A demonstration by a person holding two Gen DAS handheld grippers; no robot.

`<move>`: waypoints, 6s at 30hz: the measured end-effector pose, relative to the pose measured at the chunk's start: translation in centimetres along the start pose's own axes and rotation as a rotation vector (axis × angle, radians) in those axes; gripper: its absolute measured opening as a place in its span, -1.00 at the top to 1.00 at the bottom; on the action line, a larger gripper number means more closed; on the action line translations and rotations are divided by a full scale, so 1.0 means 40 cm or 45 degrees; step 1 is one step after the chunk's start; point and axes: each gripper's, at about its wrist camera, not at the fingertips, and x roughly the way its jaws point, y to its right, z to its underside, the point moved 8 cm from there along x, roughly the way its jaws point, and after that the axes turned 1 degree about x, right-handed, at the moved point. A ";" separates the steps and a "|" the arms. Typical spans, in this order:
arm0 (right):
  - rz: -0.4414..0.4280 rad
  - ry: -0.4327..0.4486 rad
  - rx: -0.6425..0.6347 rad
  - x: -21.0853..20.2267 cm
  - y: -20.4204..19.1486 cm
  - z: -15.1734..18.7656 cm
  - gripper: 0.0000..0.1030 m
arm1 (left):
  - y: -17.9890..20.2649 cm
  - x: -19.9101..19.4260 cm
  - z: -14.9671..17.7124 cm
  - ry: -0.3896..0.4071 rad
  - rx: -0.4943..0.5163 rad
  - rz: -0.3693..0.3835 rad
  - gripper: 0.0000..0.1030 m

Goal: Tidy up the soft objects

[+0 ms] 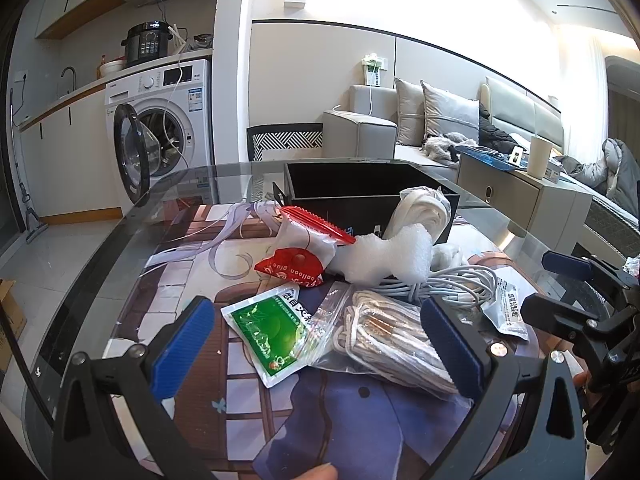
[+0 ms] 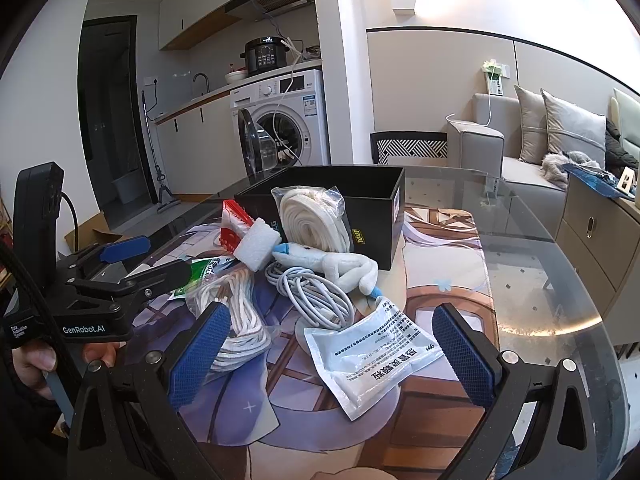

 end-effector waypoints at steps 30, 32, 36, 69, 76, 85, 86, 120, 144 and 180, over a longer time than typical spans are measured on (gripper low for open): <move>0.000 0.002 0.001 0.004 0.000 0.002 -0.99 | 0.000 0.001 0.002 0.003 0.001 -0.004 -1.00; -0.003 0.000 0.002 0.004 0.000 0.002 -0.99 | 0.000 0.001 0.002 0.003 0.002 -0.006 -1.00; -0.002 0.001 0.001 0.004 0.000 0.002 -0.99 | -0.001 0.001 0.002 0.003 0.002 -0.005 -1.00; 0.007 -0.056 -0.004 0.028 0.014 0.000 -0.99 | -0.034 0.014 -0.010 -0.025 -0.053 -0.003 -1.00; 0.028 -0.111 -0.044 0.034 0.027 -0.001 -0.99 | -0.059 0.016 -0.030 -0.026 -0.033 -0.037 -1.00; 0.036 -0.249 -0.098 0.052 0.055 0.010 -0.99 | -0.089 0.051 -0.021 -0.152 -0.045 -0.035 -1.00; 0.041 -0.267 -0.097 0.056 0.062 0.013 -0.99 | -0.096 0.059 -0.017 -0.173 -0.060 -0.042 -1.00; -0.045 -0.554 -0.203 0.165 0.110 0.074 -0.99 | -0.175 0.180 0.067 -0.502 -0.250 -0.187 -1.00; -0.090 -0.482 -0.188 0.104 0.086 0.080 -0.02 | -0.154 0.160 0.048 -0.414 -0.259 -0.075 0.06; -0.103 -0.479 -0.179 0.092 0.047 0.100 -0.23 | -0.154 0.107 0.031 -0.334 -0.298 -0.011 0.15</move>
